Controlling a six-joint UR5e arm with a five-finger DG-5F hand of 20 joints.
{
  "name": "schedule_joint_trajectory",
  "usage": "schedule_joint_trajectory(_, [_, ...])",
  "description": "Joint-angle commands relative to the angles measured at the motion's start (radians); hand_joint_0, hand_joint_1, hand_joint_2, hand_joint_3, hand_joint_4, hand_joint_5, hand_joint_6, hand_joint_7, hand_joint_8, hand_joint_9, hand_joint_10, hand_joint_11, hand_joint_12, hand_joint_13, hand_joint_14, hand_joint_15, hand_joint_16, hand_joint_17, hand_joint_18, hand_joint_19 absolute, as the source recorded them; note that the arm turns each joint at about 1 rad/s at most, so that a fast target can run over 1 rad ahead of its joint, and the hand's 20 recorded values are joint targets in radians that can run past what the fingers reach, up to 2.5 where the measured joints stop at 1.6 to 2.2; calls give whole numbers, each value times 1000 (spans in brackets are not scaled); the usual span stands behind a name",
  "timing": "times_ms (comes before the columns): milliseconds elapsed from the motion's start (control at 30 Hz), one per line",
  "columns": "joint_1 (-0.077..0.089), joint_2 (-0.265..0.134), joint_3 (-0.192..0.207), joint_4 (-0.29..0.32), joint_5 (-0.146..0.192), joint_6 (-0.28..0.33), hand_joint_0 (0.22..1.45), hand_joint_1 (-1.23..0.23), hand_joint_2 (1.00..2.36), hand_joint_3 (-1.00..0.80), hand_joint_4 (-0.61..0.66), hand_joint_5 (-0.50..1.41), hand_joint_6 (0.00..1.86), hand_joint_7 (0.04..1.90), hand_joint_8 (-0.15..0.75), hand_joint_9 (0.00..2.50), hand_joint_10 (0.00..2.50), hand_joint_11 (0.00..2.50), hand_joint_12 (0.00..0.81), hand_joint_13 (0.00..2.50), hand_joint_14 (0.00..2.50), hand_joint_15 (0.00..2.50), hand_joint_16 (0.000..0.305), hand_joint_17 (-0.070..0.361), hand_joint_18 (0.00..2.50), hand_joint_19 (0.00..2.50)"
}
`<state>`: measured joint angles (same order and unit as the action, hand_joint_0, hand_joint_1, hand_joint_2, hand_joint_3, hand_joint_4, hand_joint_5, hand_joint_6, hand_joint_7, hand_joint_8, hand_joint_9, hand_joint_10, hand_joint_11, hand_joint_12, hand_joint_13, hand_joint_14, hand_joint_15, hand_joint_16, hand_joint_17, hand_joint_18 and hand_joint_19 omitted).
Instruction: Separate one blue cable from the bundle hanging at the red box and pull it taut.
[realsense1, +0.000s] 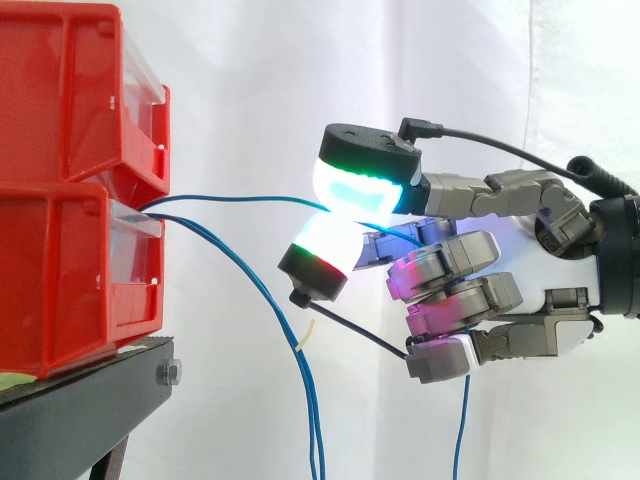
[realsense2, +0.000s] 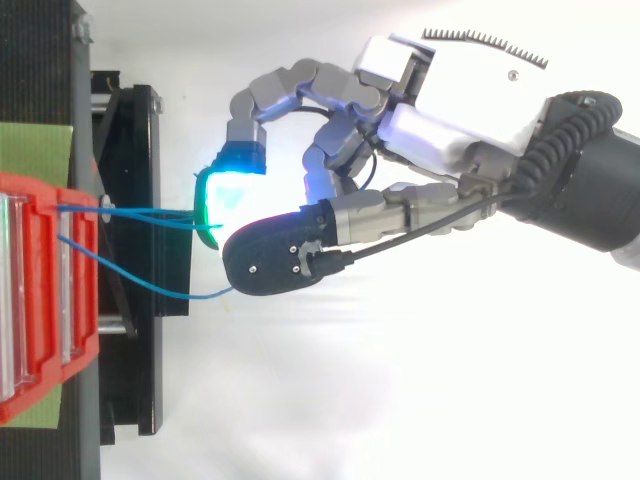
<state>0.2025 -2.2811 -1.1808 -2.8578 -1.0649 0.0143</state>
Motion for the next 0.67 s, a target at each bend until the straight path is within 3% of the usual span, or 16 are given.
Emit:
schedule_joint_trajectory(0, [0, 0, 0, 0, 0, 1, 656, -808, 1016, -45, -2, -111, 956, 1220, 295, 1231, 973, 1473, 301, 1343, 1216, 1595, 53, 119, 1212, 1142])
schedule_joint_trajectory(633, [0, 0, 0, 0, -1, 1, 657, -808, 1016, -47, 0, -111, 956, 1226, 291, 1234, 973, 1463, 304, 1345, 1226, 1579, 53, 120, 1210, 1139])
